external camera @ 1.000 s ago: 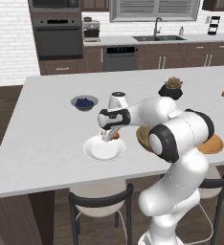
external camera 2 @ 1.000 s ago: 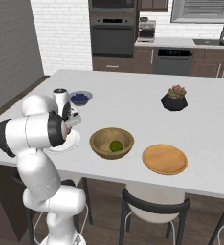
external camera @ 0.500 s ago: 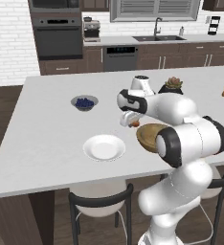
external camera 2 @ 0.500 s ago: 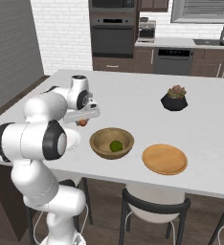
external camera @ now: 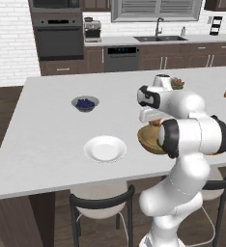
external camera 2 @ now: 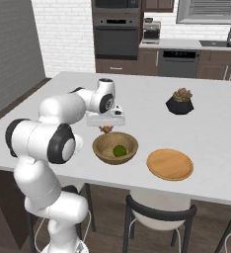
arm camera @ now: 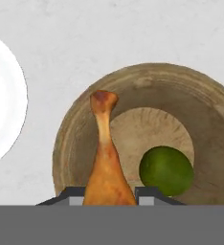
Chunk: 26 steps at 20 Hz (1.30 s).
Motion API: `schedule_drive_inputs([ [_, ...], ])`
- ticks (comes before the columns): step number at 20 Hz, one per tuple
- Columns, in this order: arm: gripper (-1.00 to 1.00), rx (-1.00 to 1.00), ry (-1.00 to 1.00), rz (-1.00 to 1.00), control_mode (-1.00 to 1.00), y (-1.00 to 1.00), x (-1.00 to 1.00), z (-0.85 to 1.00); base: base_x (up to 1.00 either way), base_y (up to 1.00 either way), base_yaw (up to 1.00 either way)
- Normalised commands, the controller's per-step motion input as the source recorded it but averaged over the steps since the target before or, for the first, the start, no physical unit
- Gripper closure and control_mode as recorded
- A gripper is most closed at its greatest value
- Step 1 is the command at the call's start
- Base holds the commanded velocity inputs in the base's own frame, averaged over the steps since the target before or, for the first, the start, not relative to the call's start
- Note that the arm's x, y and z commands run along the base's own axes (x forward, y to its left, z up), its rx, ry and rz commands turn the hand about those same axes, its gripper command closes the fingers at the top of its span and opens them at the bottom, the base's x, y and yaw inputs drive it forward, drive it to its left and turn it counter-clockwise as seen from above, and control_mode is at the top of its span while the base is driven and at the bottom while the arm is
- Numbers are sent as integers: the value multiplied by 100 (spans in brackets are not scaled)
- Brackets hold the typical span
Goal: Pick the chicken drumstick and lime from their plates and place them in the bowl. Then put the bowl in the fridge.
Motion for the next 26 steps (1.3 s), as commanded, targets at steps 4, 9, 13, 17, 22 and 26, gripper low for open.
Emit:
schedule_drive_inputs([
  [4, 100, -5, 0, -16, -100, -47, -16, -60, 0, 0, 0],
  [9, 100, -7, 0, -6, -100, -8, -2, -61, 0, 0, 0],
  [13, 100, -1, 0, 0, -100, 0, 0, -45, 0, 0, 0],
  [17, 100, 0, 0, 0, -100, 0, 0, -16, 0, 0, 0],
  [22, -100, 0, 0, 0, -100, 0, 0, -7, 0, 0, 0],
  [26, -100, 0, 0, 0, -100, 0, 0, 0, 0, 0, 0],
])
